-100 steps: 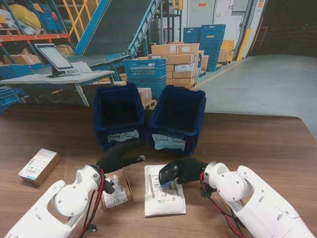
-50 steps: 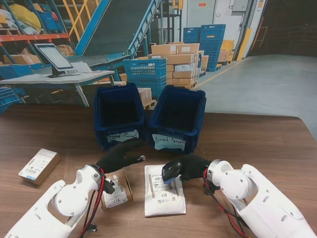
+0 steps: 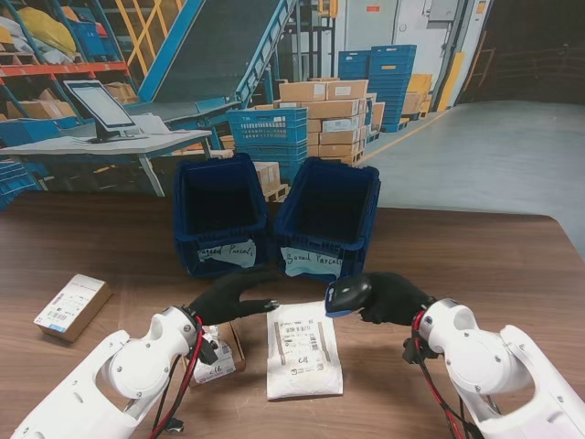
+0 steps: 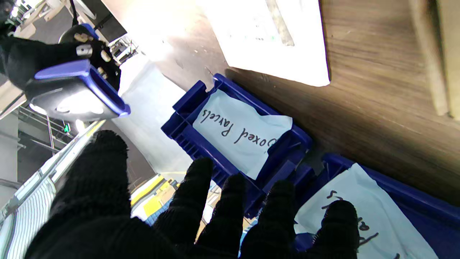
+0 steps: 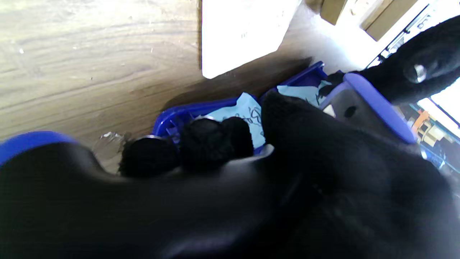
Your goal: Scan and sort packages by packaging type
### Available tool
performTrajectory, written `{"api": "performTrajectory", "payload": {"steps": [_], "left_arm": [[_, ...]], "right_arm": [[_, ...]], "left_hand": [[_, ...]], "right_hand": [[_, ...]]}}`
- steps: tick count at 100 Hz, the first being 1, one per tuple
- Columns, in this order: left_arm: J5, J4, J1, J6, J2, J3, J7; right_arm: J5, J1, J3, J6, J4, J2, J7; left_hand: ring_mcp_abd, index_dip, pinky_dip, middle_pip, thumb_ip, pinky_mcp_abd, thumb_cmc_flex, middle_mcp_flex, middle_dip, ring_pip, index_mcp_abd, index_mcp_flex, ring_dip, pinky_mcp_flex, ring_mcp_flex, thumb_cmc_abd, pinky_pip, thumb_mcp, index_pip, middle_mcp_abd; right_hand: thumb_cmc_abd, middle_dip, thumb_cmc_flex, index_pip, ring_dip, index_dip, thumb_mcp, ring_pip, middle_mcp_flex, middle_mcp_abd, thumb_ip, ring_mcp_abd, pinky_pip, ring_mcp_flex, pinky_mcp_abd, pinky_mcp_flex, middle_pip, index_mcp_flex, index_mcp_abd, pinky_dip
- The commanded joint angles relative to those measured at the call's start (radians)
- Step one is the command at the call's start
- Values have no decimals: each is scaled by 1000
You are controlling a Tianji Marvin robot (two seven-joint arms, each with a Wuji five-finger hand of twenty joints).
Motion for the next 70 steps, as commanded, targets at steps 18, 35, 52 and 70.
{"api": "performTrajectory", "payload": {"steps": [18, 35, 52, 70], "left_arm": [[30, -5, -4, -14, 9, 57, -50], [32, 10, -14, -40, 13, 95, -60], [0, 52, -57, -51, 15, 147, -88], [7, 88, -108, -67, 15, 197, -95]], "right_arm": [[10, -89, 56, 53, -103, -24, -75], [12, -126, 84, 89, -151, -36, -124], [18, -147, 103, 107, -173, -44, -156], [29, -154, 110, 113, -175, -48, -167]], "left_hand": [[10, -4, 12, -8, 24, -5, 29, 5, -8, -8, 8, -12, -7, -1, -16, 34, -32, -25, -8, -1], [8, -2, 13, -2, 25, -4, 30, 12, -7, -7, 10, 0, -7, 4, -12, 33, -30, -23, -3, -1], [8, -1, 12, 0, 24, -9, 33, 7, -7, -7, 13, -2, -7, 1, -17, 32, -31, -22, -4, -1], [6, 1, 13, 6, 24, -11, 31, 11, -5, -5, 10, 0, -6, 4, -12, 35, -27, -22, -2, -2]], "right_hand": [[107, -4, 82, 21, 3, -1, 159, 20, 9, -16, 54, -30, 32, 21, -3, 3, 22, 72, -113, 4], [106, -4, 85, 20, 4, -2, 157, 19, 8, -14, 52, -26, 33, 20, 0, 1, 20, 73, -112, 5], [104, -3, 87, 17, 4, -3, 157, 19, 9, -9, 51, -24, 34, 20, 2, 2, 19, 75, -107, 6], [104, -2, 87, 17, 5, -2, 155, 18, 9, -9, 50, -25, 33, 19, 1, -2, 17, 75, -108, 6]]}}
